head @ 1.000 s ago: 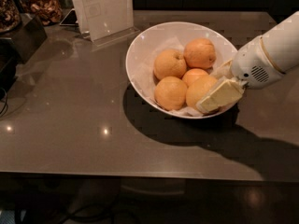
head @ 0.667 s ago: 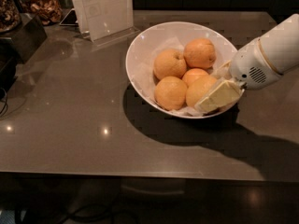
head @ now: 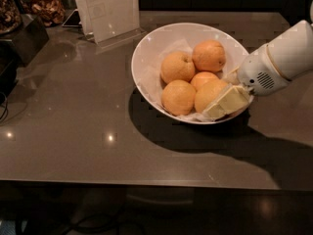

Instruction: Pick orange from white bowl

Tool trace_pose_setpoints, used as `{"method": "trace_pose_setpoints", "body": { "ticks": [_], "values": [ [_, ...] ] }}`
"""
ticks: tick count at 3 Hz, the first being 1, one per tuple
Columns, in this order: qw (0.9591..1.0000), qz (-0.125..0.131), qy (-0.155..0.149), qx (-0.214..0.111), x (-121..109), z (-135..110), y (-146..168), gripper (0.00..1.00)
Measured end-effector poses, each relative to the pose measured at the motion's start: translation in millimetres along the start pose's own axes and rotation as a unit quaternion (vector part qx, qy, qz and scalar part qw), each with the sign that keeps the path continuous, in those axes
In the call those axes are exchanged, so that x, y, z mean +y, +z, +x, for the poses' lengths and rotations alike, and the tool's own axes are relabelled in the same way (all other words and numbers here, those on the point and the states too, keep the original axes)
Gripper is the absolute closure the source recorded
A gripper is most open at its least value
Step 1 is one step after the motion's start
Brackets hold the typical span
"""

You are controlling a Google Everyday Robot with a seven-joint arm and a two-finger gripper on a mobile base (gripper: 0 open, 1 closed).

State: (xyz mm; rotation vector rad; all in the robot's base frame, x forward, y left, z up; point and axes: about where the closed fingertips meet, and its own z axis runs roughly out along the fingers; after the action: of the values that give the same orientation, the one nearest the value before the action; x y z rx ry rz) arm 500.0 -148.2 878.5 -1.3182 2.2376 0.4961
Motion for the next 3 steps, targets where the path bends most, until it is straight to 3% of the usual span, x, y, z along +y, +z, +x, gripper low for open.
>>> {"method": "trace_pose_setpoints", "body": {
  "ticks": [1,3],
  "values": [
    [1.0000,0.000,0.000,0.000,0,-1,-2,0.52],
    [0.9972,-0.012,-0.033,-0.067,17,-14,-31,0.98]
  ]
}}
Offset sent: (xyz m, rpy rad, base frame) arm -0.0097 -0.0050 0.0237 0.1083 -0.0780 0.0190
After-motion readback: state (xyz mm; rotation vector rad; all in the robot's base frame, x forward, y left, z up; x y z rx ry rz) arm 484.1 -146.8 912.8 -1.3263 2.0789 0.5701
